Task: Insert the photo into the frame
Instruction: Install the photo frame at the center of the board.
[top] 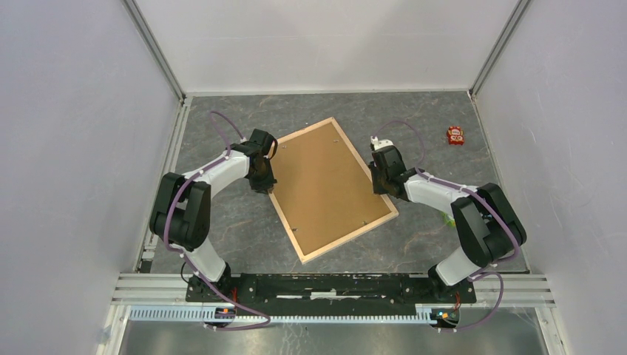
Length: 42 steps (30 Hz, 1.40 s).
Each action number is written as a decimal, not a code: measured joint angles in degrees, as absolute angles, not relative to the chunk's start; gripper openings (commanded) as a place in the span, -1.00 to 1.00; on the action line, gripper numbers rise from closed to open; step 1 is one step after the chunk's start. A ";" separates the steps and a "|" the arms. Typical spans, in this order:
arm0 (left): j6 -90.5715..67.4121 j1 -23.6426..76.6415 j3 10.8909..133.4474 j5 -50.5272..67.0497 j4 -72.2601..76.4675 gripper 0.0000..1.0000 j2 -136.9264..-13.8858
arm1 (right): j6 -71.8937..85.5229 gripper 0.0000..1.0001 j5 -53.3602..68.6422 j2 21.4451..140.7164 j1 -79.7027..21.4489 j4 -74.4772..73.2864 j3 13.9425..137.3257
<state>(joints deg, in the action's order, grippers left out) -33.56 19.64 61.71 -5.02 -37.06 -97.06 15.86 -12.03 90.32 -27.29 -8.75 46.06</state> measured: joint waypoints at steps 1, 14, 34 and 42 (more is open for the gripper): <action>-33.56 19.62 61.71 -4.97 -37.06 -0.69 -97.06 | 16.14 -0.58 -12.29 90.32 -27.31 -8.78 46.06; -33.54 19.44 62.87 -3.86 -38.09 -0.58 -98.02 | 16.67 0.14 -9.04 90.08 -27.29 -10.04 46.54; -30.11 17.47 82.21 5.15 -46.59 0.16 -112.40 | 24.93 0.66 2.48 68.03 -26.59 -2.13 26.61; -24.75 18.24 69.65 8.47 -40.34 0.29 -99.83 | 17.69 0.70 3.11 74.19 -21.63 -8.82 43.29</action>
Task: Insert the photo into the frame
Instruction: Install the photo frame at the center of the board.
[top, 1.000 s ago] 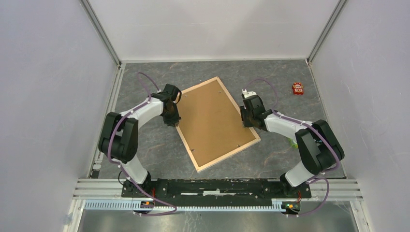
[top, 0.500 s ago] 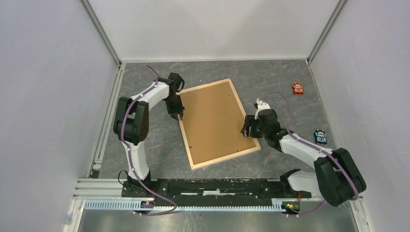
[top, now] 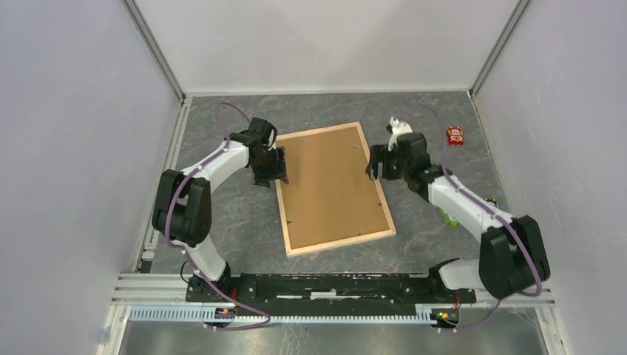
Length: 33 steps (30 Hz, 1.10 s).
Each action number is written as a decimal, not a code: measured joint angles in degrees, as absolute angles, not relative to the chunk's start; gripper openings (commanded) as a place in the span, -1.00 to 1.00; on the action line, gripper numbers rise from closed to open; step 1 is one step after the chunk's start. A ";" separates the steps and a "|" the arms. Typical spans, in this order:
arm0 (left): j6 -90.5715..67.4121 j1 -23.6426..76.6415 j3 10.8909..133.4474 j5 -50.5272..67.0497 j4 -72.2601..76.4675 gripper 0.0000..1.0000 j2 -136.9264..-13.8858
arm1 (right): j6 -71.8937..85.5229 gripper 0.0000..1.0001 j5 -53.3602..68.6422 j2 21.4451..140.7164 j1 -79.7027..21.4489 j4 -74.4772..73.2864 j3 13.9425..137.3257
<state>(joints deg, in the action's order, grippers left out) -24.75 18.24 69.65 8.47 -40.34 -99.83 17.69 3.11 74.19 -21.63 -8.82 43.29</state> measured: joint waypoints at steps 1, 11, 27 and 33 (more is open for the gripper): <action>-24.21 18.24 69.34 8.43 -40.14 0.21 -99.13 | 16.91 0.70 2.74 76.12 -21.04 -9.04 46.24; -21.34 18.24 69.34 10.22 -37.63 -0.17 -103.20 | 12.82 0.74 -1.67 100.95 -20.25 -10.92 71.55; -21.15 17.63 70.26 9.98 -38.61 -0.47 -106.83 | 6.90 0.42 -3.62 113.21 -20.25 -7.01 76.31; -21.17 17.65 70.67 9.76 -39.11 -0.55 -107.11 | 6.76 0.37 -4.08 116.99 -20.32 -5.21 76.95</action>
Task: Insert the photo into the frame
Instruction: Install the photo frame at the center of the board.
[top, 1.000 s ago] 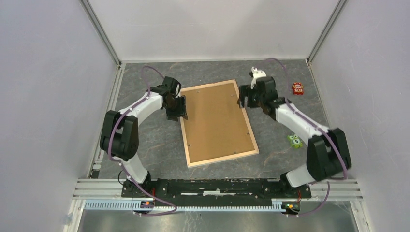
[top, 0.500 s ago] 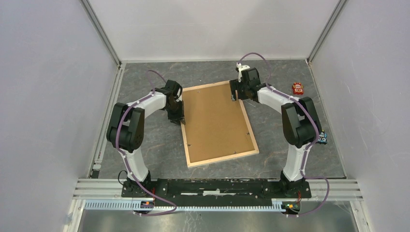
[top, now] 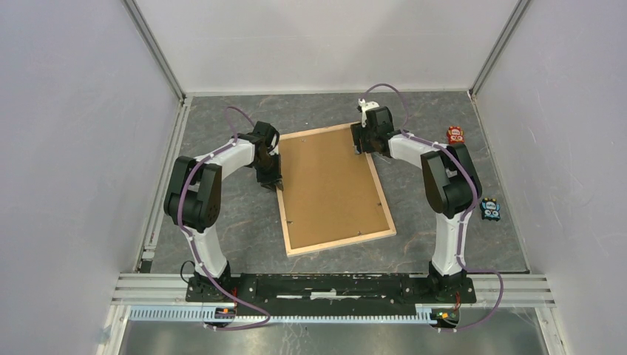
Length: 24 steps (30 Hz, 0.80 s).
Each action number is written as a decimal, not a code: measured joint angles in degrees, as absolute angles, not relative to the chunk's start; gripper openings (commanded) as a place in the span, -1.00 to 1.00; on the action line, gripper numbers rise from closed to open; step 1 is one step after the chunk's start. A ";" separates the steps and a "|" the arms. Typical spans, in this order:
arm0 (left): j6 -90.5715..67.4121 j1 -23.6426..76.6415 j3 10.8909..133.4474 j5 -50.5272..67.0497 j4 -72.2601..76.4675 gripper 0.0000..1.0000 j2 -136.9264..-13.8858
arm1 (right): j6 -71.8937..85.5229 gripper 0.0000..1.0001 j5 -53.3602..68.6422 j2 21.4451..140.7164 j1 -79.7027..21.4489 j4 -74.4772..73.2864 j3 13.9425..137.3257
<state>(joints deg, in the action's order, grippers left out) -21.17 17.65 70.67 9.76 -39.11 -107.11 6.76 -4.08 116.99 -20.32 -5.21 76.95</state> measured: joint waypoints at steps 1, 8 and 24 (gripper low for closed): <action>-21.17 17.65 70.74 9.69 -39.18 -0.58 -107.13 | 6.70 0.36 -4.23 117.12 -20.32 -5.15 77.41; -21.17 17.74 70.98 9.61 -39.48 -0.60 -107.26 | 6.63 0.33 -5.65 119.24 -20.36 -4.34 79.94; -21.17 17.74 71.09 9.63 -39.59 -0.63 -107.37 | 10.37 0.02 -7.86 121.14 -20.95 -5.61 82.85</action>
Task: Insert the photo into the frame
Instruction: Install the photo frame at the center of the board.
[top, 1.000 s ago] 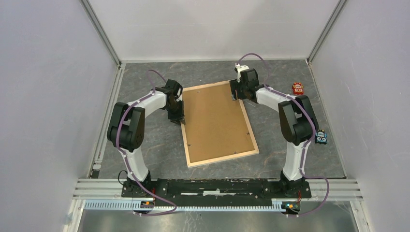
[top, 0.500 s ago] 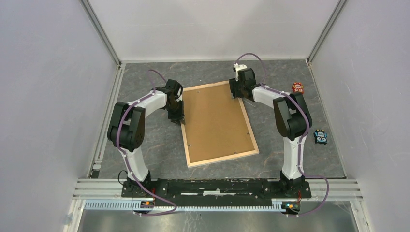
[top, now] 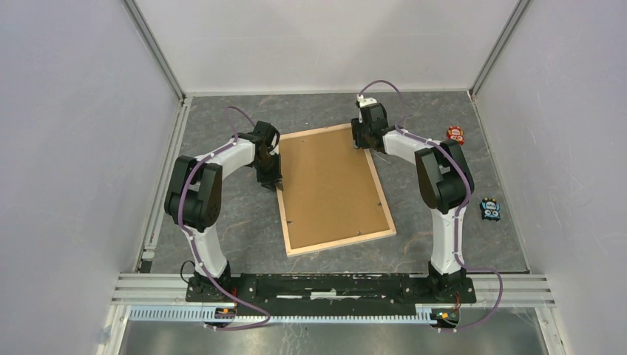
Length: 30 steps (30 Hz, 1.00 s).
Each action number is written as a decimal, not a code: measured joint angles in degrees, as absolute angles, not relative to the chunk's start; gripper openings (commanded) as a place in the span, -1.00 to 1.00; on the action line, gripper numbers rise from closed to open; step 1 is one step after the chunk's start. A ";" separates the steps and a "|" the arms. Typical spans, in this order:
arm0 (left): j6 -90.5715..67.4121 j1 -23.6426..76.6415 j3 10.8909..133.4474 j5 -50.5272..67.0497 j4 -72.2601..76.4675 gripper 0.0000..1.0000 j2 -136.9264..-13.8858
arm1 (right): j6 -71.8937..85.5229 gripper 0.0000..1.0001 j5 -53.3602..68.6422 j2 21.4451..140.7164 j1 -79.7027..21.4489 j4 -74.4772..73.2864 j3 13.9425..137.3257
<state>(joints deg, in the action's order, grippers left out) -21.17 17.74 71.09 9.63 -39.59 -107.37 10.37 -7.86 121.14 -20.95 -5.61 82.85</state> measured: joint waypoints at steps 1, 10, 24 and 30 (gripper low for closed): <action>-21.17 17.74 71.18 9.63 -39.68 -0.64 -107.44 | 10.76 0.00 -7.84 121.25 -20.95 -6.07 83.11; -21.17 17.74 71.42 9.65 -39.92 -0.65 -107.61 | 14.50 -0.50 -8.95 122.89 -20.86 -12.25 87.70; -21.17 17.74 71.50 9.69 -40.07 -0.36 -107.63 | 16.40 0.48 -6.39 124.27 -20.69 -19.14 92.75; -20.86 17.87 71.16 9.52 -39.29 0.30 -107.28 | 14.48 0.68 -0.80 118.98 -20.49 -19.09 87.81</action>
<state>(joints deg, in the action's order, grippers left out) -20.86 17.87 71.16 9.52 -39.29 -107.28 14.48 -0.80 118.98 -20.49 -19.09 87.81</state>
